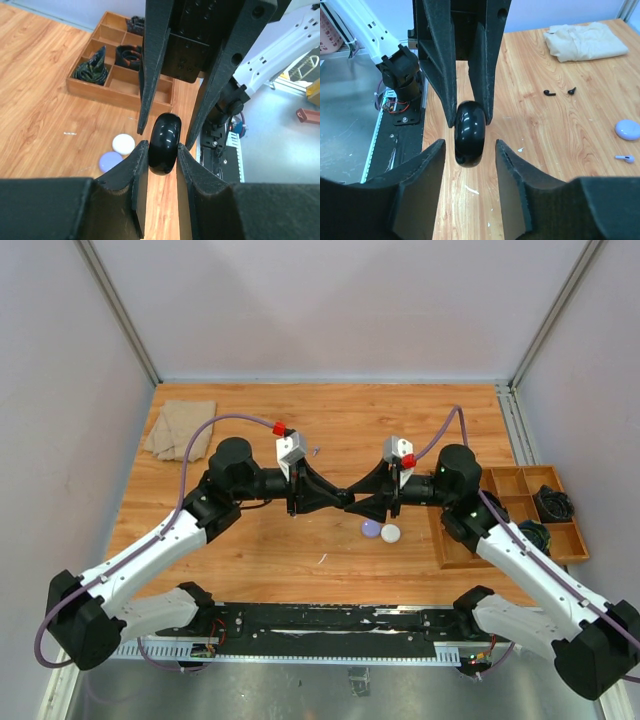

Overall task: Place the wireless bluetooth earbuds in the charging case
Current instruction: Pick up the charging case at the center of the board, then open the charging case.

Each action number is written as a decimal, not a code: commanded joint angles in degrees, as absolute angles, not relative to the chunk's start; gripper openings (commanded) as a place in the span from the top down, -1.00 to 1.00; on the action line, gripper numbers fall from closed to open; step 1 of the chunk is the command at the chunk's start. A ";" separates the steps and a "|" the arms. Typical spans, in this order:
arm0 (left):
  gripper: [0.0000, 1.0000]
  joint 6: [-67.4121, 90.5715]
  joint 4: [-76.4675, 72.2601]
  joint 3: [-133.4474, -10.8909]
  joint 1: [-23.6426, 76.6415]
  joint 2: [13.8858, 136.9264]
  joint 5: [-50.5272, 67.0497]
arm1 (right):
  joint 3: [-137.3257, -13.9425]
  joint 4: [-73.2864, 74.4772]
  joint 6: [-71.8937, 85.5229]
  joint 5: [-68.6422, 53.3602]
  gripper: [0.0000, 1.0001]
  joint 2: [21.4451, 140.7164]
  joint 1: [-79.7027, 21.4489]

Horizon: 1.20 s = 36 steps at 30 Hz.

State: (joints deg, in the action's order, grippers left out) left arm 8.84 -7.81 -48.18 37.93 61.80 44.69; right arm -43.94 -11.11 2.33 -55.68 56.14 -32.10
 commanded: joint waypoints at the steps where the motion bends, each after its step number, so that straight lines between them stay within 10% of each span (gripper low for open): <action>1: 0.99 11.56 -12.78 -47.13 37.53 59.01 43.72 | -41.54 -17.49 2.43 -54.18 0.03 53.26 -31.80; 15: 0.99 17.20 -20.99 -44.87 37.53 57.02 43.35 | -33.06 -38.71 13.62 -50.71 -0.12 51.26 -31.97; 36: 0.99 19.83 -25.39 -43.74 37.53 58.07 42.97 | -33.63 -47.72 19.51 -51.35 0.21 56.21 -34.41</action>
